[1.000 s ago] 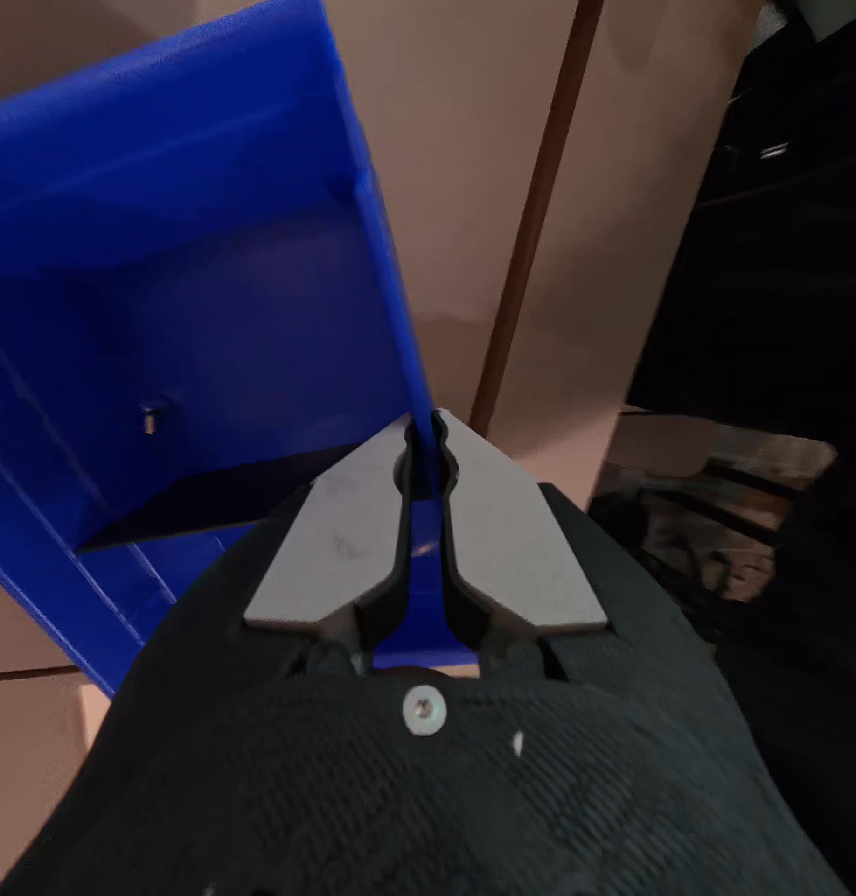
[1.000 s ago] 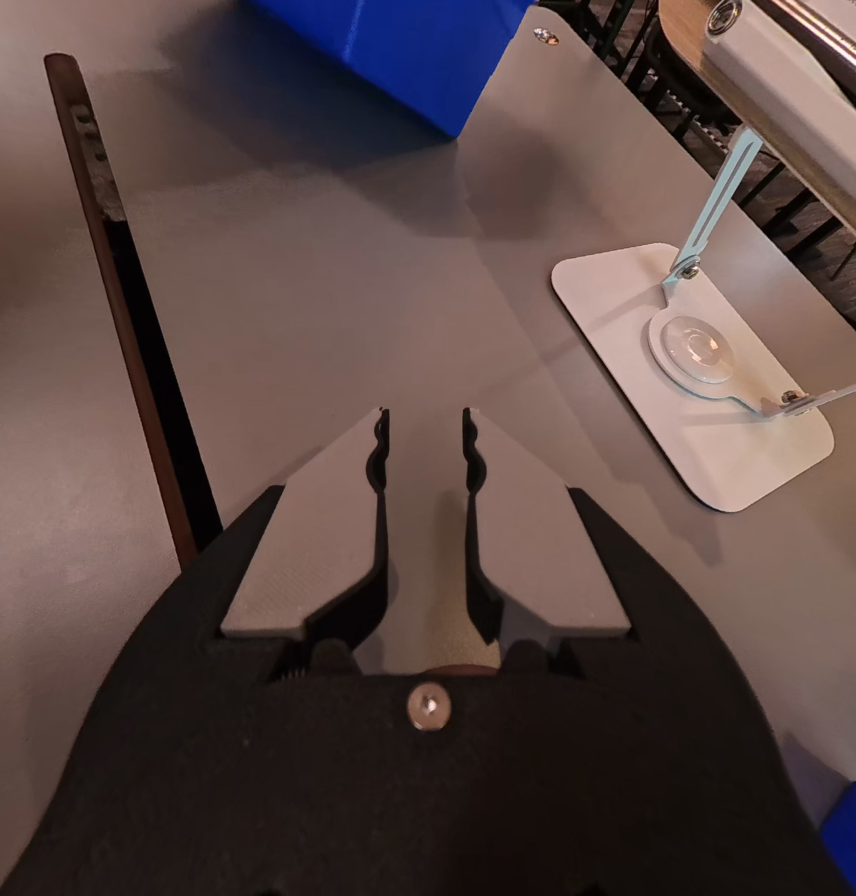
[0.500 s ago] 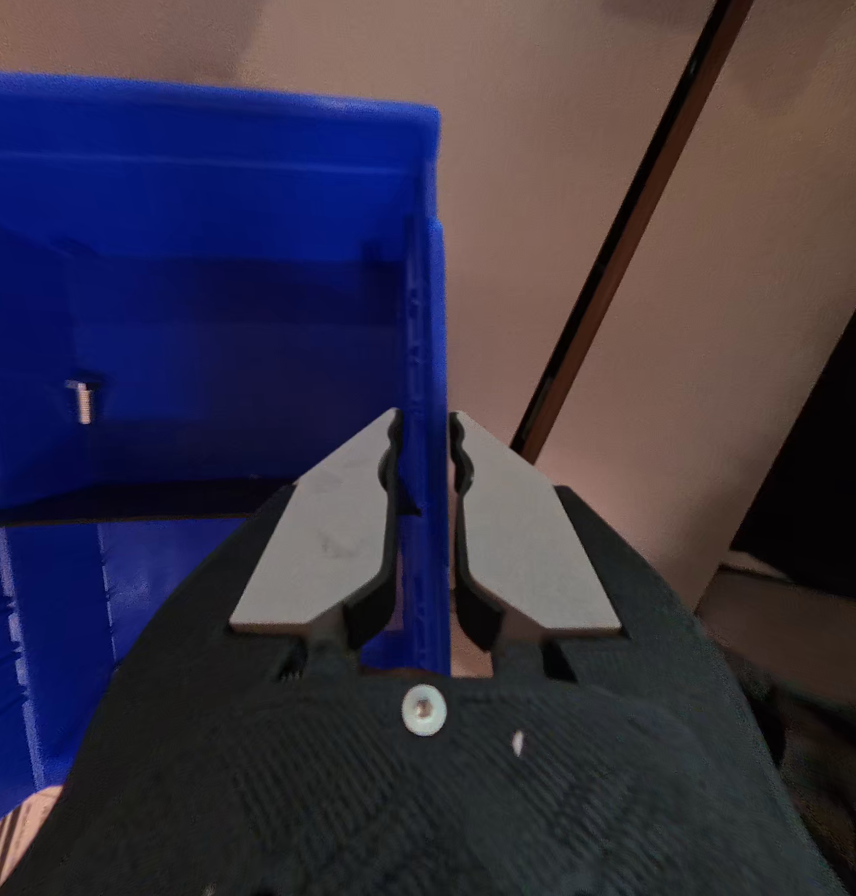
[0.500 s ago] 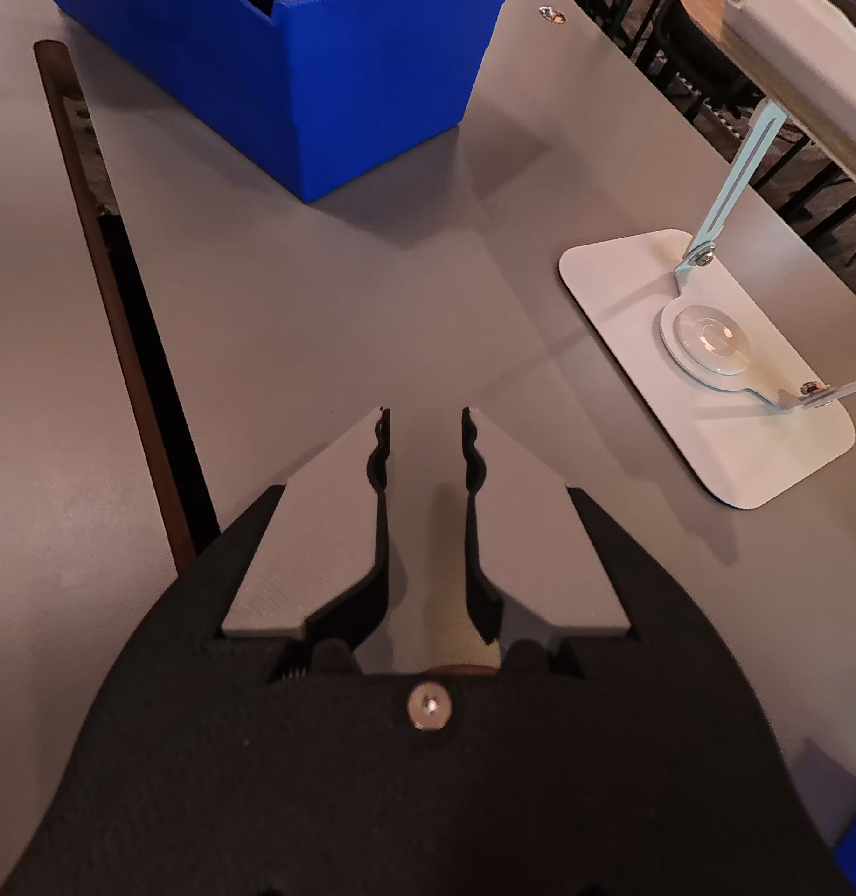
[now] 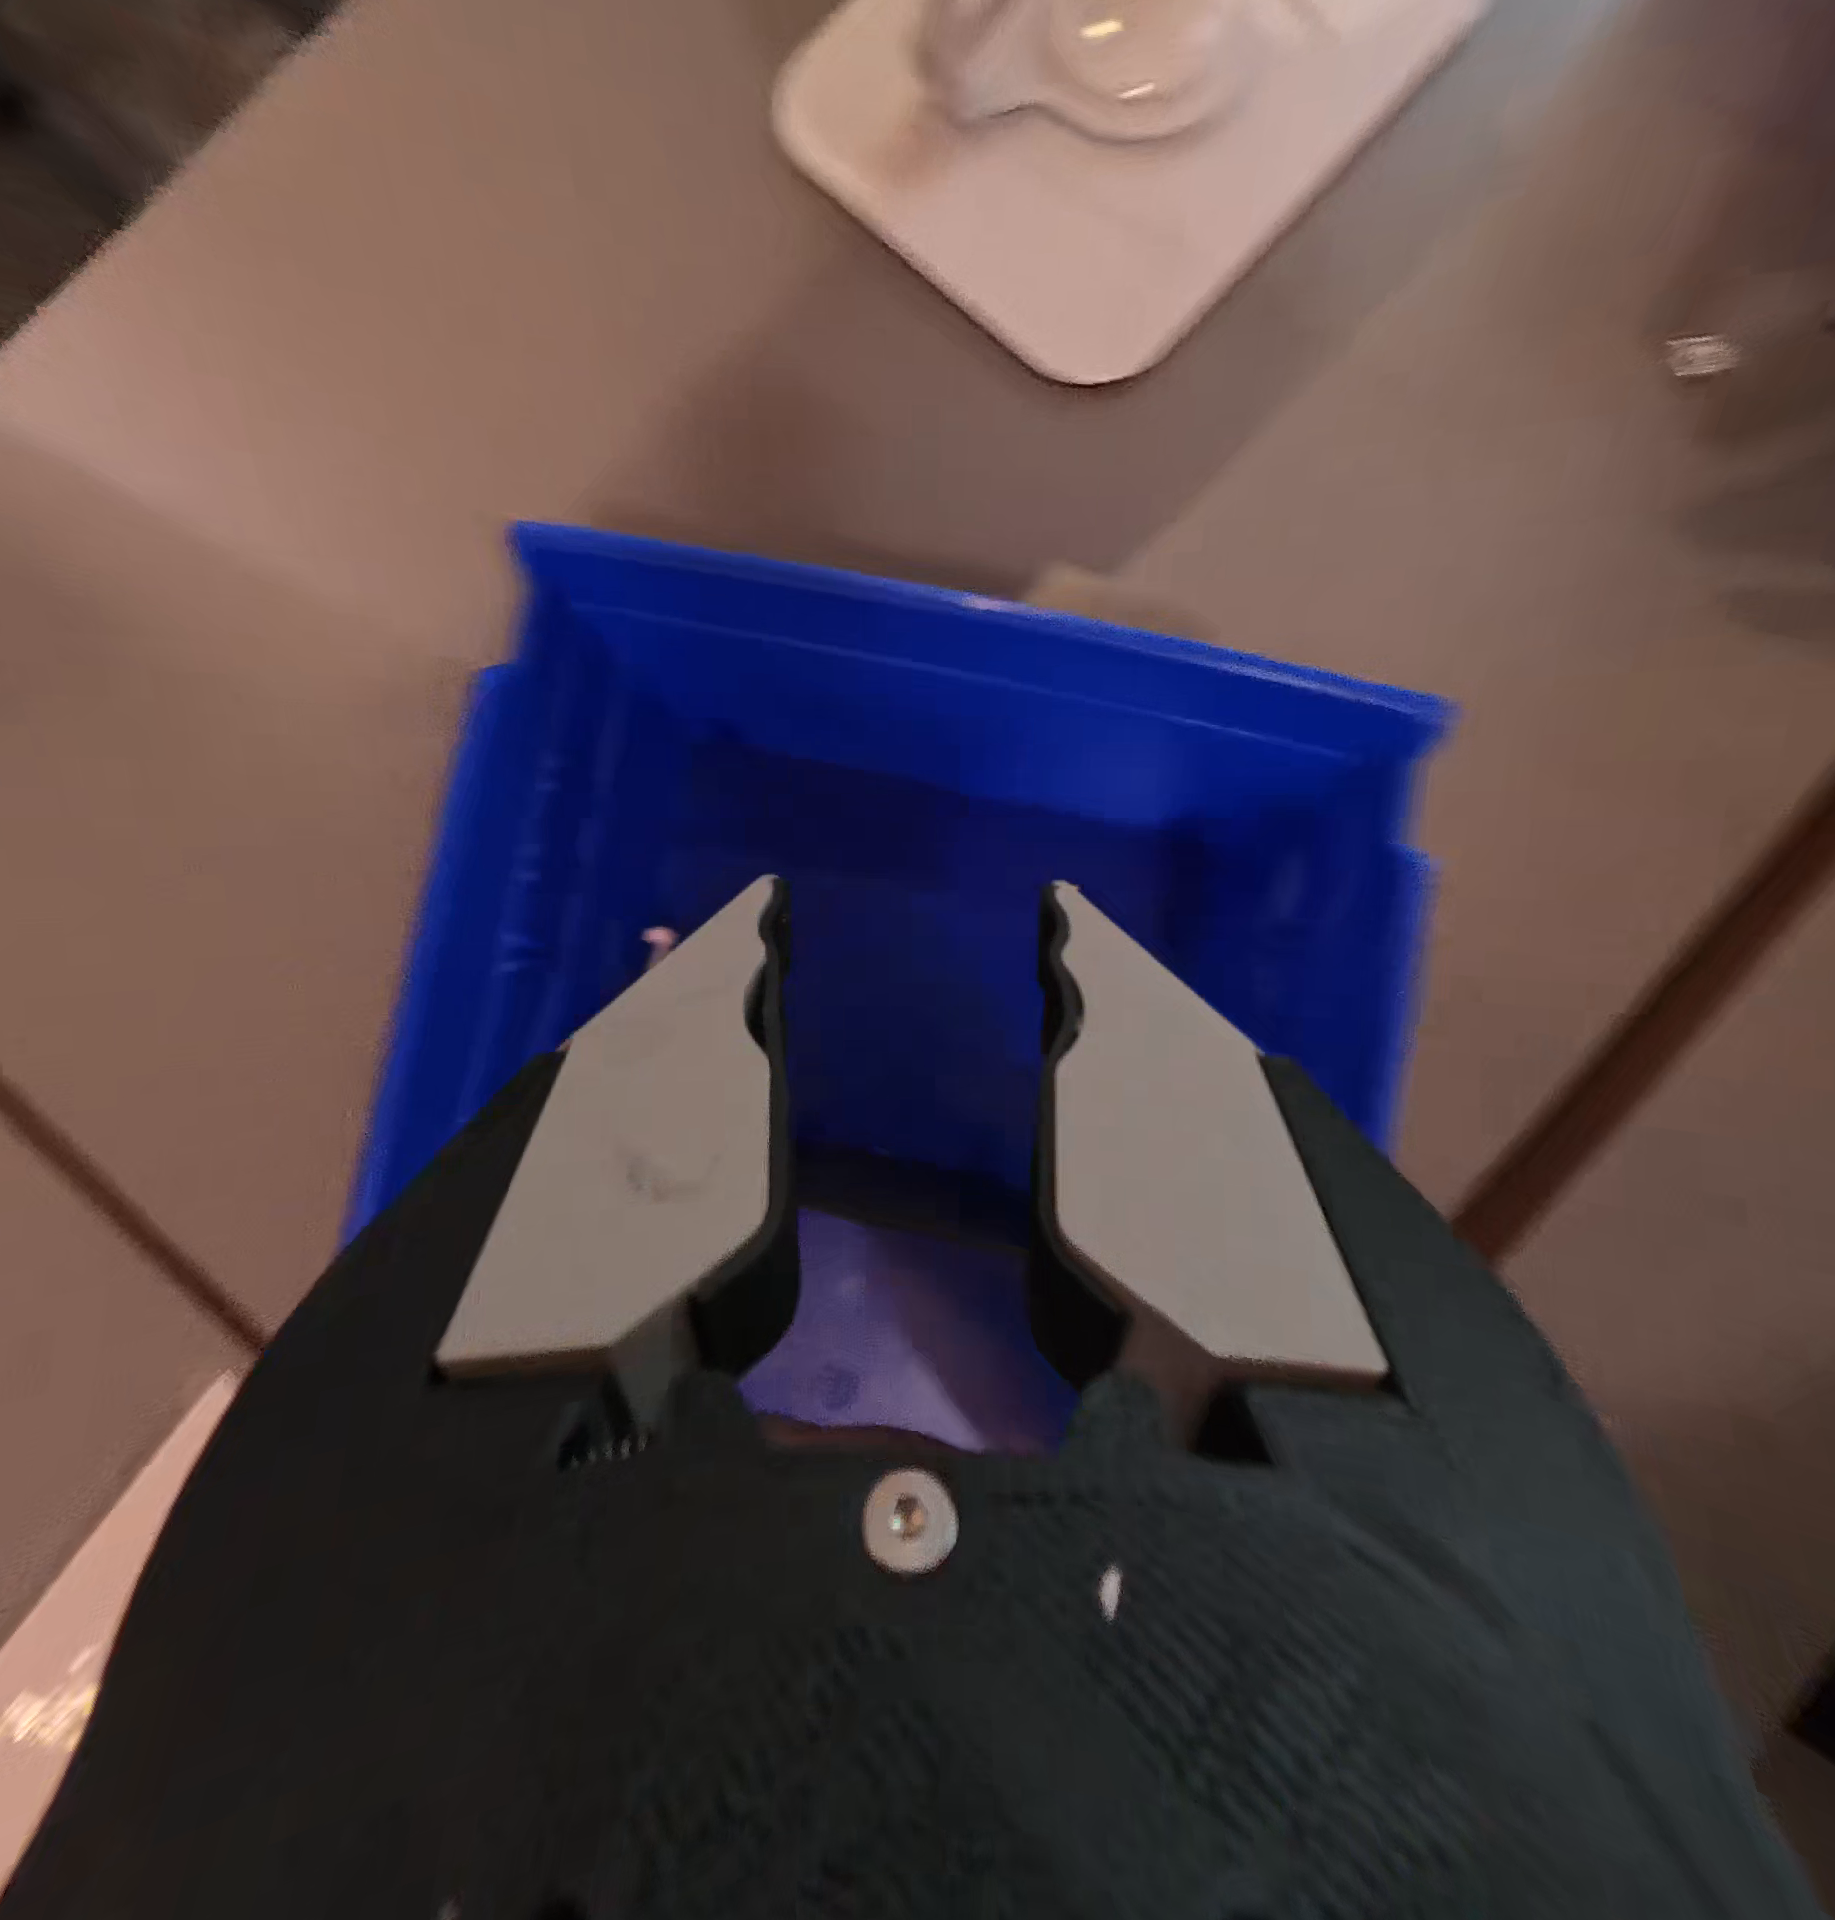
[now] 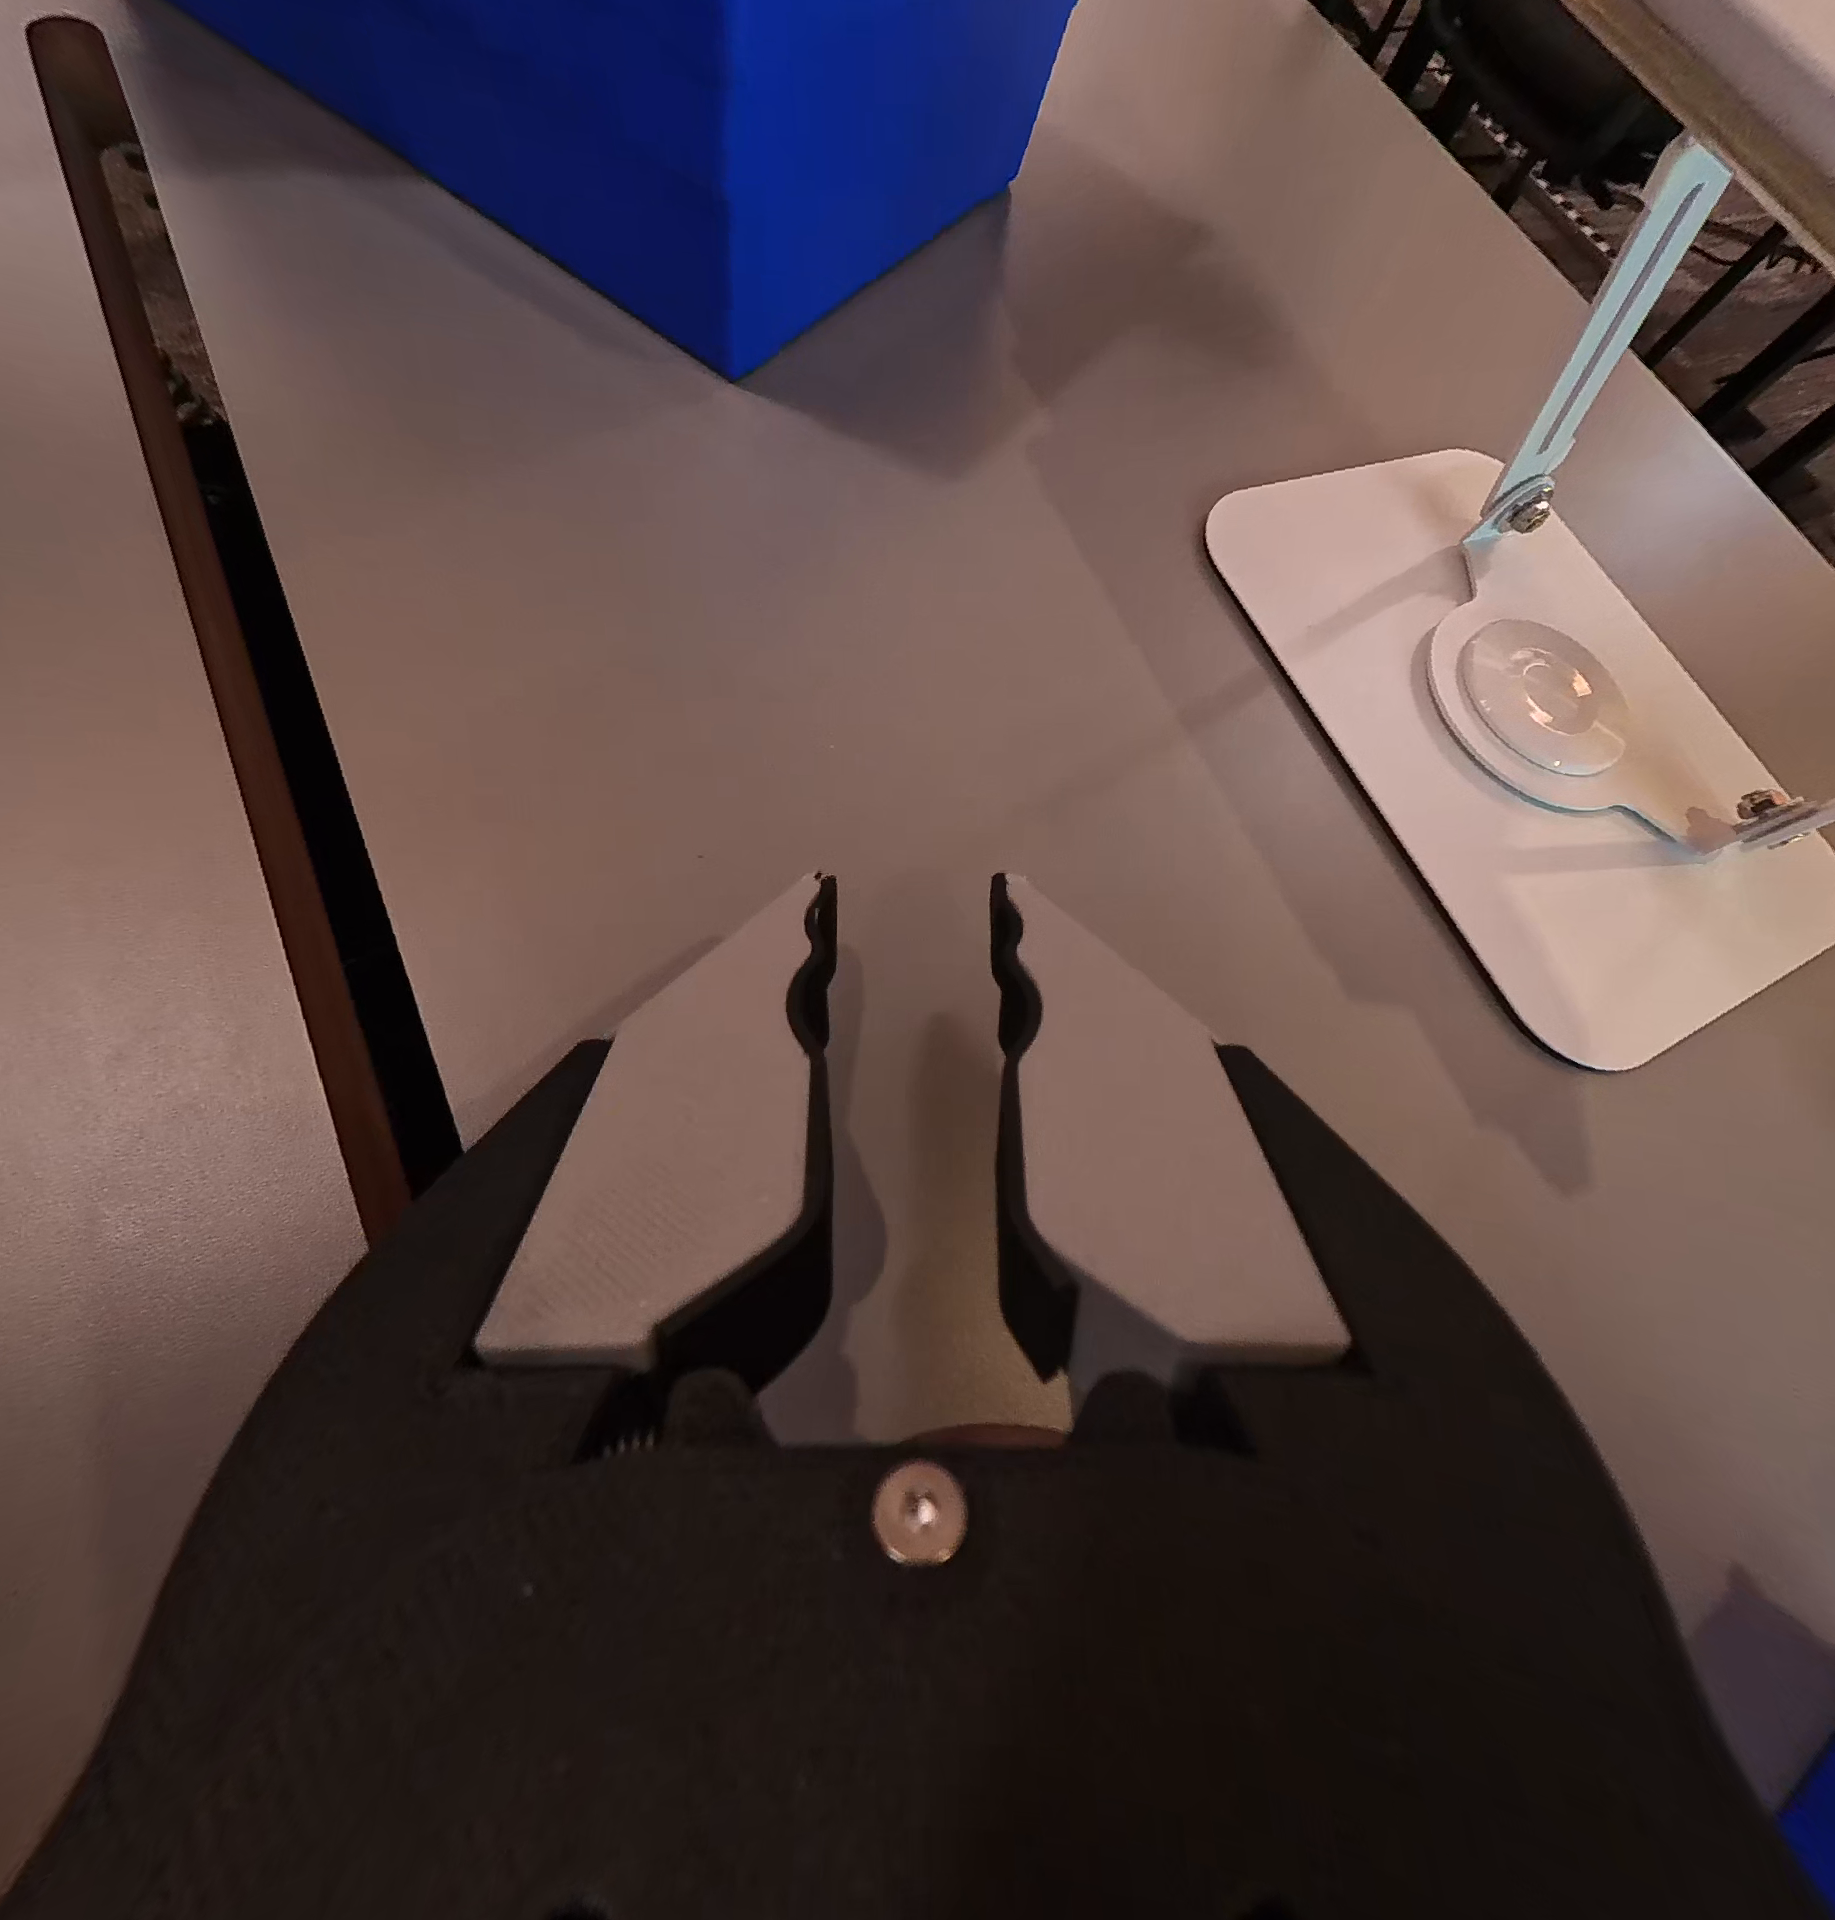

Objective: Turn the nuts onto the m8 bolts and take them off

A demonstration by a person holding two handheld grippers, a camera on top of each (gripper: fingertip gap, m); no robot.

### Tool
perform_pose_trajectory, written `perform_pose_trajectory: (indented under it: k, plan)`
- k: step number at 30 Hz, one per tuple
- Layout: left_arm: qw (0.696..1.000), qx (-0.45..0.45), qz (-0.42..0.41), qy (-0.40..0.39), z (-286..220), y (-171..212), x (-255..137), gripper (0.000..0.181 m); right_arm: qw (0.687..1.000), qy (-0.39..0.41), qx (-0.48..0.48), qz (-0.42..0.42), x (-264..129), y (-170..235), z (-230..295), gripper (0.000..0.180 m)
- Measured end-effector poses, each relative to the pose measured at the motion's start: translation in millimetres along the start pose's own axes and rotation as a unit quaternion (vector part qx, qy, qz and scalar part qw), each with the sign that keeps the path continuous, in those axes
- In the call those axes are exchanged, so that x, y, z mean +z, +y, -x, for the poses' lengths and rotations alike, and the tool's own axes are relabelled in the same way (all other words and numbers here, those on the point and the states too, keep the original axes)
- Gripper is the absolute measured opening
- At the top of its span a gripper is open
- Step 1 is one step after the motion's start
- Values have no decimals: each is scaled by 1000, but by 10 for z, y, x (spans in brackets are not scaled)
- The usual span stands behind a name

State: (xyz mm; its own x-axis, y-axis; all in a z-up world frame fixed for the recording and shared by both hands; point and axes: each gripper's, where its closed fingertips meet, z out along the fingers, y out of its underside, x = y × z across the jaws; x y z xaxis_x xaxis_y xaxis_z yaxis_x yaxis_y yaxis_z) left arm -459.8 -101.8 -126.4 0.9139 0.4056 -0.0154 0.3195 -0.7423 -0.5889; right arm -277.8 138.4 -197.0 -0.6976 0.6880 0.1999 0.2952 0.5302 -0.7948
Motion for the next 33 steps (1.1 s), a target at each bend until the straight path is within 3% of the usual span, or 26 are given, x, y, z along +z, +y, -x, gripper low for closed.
perform_pose_trajectory:
  k: [2,5,7,12,14,19,29,33]
  plan:
    - [996,-4,40,-75,359,120,138,45,1000,-1,-2,1,5,-1,12,27]
    - [988,10,100,-119,623,319,402,46,1000,0,-3,-4,-7,-24,17,27]
    - [981,34,141,-130,701,426,561,46,1000,0,-1,-7,-15,-34,14,26]
    - [959,103,222,-141,775,550,790,22,1000,-1,1,-9,-28,-41,9,26]
    - [953,114,243,-142,778,577,833,20,1000,0,-1,-11,-38,-49,8,27]
    - [943,133,270,-145,774,668,848,26,1000,-2,0,-17,-61,-79,17,26]
    - [926,171,286,-177,985,842,876,7,1000,-9,2,-19,-50,-90,53,26]
    - [941,128,274,-154,938,849,880,6,1000,-10,4,-17,-44,-77,49,26]
